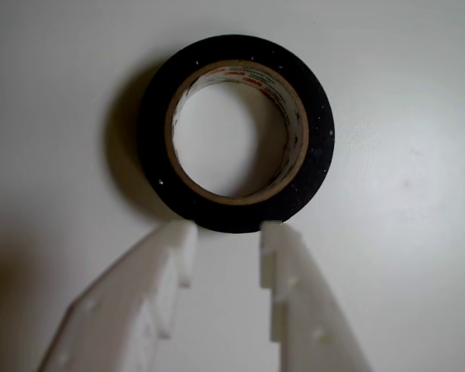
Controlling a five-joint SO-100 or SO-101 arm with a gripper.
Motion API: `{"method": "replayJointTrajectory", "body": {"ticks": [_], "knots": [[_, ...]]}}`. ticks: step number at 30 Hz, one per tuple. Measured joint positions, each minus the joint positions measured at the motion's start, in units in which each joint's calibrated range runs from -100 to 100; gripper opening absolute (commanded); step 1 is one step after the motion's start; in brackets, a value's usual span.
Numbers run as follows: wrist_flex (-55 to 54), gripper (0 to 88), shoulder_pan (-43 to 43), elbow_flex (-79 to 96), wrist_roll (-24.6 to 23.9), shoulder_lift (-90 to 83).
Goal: Pick the black tape roll and drop it in the blue box
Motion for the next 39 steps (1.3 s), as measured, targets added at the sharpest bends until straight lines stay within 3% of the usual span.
{"method": "replayJointTrajectory", "body": {"ticks": [22, 33, 39], "knots": [[0.7, 2.7, -0.2, -15.8, 0.0, 23.6], [18.1, 2.7, -0.2, -30.6, 0.0, 32.7], [19.6, 2.7, -0.2, -36.9, 0.3, 37.9]]}}
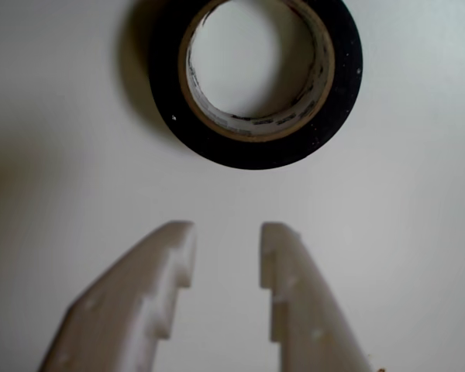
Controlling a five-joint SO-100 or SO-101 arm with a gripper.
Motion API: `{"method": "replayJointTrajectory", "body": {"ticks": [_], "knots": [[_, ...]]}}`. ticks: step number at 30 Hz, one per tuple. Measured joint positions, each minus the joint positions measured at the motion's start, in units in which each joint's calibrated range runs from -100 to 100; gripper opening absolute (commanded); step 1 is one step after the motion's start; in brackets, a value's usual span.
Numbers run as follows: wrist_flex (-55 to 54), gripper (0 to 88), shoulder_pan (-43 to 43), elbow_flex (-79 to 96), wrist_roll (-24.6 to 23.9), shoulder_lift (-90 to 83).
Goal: Pick the black tape roll and drop it in the blue box
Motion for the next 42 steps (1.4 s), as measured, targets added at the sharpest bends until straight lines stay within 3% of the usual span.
{"method": "replayJointTrajectory", "body": {"ticks": [18, 30, 42], "knots": [[0.0, 3.0, 0.0, -1.7, 0.0, 3.8], [0.0, 21.2, 0.0, -1.7, 0.0, 3.8], [0.0, 22.2, 0.0, -1.7, -0.1, 3.8]]}}
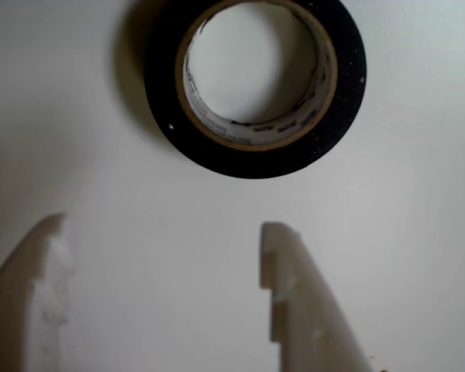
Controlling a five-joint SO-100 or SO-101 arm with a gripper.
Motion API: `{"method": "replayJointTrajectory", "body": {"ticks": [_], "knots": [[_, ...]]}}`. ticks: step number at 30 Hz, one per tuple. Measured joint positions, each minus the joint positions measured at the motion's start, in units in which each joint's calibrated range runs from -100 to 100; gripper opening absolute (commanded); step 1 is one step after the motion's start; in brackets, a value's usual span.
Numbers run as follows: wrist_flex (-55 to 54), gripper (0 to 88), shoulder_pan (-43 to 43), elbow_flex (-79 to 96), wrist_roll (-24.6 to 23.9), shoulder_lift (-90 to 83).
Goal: Pick the black tape roll and drop it in the blue box
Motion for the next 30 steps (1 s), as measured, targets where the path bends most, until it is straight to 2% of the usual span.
{"method": "replayJointTrajectory", "body": {"ticks": [17, 26, 30], "knots": [[-0.1, 22.2, 0.0, -0.1, -0.3, 6.2], [-11.9, 22.2, -1.4, -0.1, 0.1, 9.2], [-13.3, 22.2, -2.1, -0.1, 0.1, 9.2]]}}
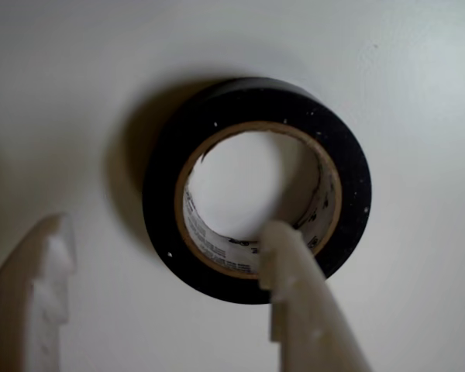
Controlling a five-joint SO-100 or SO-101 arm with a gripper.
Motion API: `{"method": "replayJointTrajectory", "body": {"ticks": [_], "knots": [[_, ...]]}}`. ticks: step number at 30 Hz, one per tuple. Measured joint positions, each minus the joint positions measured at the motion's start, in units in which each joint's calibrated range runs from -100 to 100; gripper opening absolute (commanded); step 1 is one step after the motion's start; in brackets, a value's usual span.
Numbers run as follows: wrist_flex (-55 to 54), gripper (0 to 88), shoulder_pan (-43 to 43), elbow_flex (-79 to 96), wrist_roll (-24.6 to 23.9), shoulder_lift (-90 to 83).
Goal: Pick the black tape roll and drop it in the blue box
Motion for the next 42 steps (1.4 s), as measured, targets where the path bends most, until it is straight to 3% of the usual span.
{"method": "replayJointTrajectory", "body": {"ticks": [24, 33, 42], "knots": [[-0.5, 22.3, 0.0, 11.5, -0.3, -5.3], [-13.1, 22.3, 0.0, 11.5, -0.4, 2.2], [-15.4, 22.3, 0.0, 11.5, -0.4, 6.6]]}}
